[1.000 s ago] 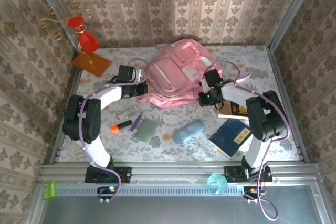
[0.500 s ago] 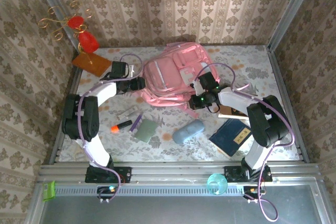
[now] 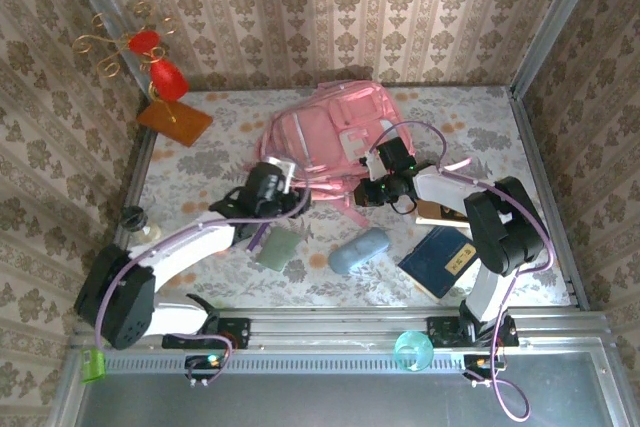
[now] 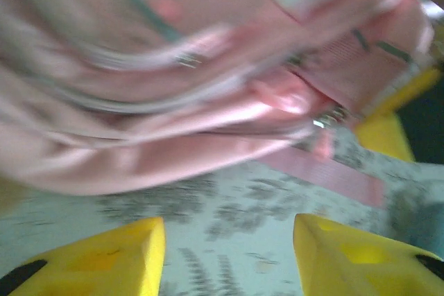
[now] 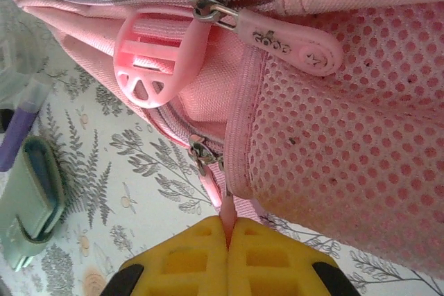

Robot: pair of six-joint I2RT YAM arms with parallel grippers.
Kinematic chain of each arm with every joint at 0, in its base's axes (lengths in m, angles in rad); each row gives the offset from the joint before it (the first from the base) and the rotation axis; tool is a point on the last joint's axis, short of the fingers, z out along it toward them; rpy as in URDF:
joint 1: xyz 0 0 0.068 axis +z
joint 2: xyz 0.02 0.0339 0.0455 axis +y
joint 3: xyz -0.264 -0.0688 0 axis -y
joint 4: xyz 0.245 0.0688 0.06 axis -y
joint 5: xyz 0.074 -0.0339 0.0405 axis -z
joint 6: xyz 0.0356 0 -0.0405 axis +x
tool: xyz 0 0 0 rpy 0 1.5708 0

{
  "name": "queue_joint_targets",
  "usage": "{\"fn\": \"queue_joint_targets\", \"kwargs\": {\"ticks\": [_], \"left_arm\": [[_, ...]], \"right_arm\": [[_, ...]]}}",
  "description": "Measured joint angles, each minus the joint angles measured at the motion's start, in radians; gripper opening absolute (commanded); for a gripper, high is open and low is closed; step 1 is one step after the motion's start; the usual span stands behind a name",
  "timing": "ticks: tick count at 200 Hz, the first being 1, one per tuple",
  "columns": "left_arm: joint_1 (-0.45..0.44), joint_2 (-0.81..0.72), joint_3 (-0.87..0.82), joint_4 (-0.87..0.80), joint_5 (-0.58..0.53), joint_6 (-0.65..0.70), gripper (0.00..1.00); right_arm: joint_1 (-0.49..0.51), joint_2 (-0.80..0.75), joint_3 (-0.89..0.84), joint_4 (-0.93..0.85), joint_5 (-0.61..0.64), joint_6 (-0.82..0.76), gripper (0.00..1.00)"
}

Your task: Pack the student bag

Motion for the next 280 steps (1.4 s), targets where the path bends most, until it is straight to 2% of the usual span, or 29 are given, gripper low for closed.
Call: {"fn": "queue_joint_targets", "kwargs": {"ticks": [25, 56, 97, 139, 187, 280], "left_arm": [[-0.098, 0.161, 0.048, 0.042, 0.016, -0.003, 0.44], [-0.153, 0.296, 0.126, 0.078, 0.023, -0.005, 0.43], [-0.159, 0.385, 0.161, 0.132, 0.023, -0.017, 0.38], [-0.159, 0.444, 0.182, 0.143, -0.011, -0.03, 0.38], [-0.159, 0.482, 0.236, 0.127, -0.076, -0.035, 0.44], [-0.167, 0.501, 0.283, 0.074, -0.138, -0.023, 0.2]], "right_arm": [[-0.003, 0.0, 0.0, 0.016, -0.034, 0.026, 0.0], [-0.01, 0.005, 0.0, 0.026, -0.068, 0.058, 0.0], [-0.015, 0.022, 0.0, 0.054, -0.109, 0.1, 0.0], [-0.022, 0.024, 0.0, 0.069, -0.139, 0.117, 0.0], [-0.031, 0.024, 0.0, 0.074, -0.154, 0.132, 0.0], [-0.041, 0.024, 0.0, 0.091, -0.157, 0.13, 0.0]]}}
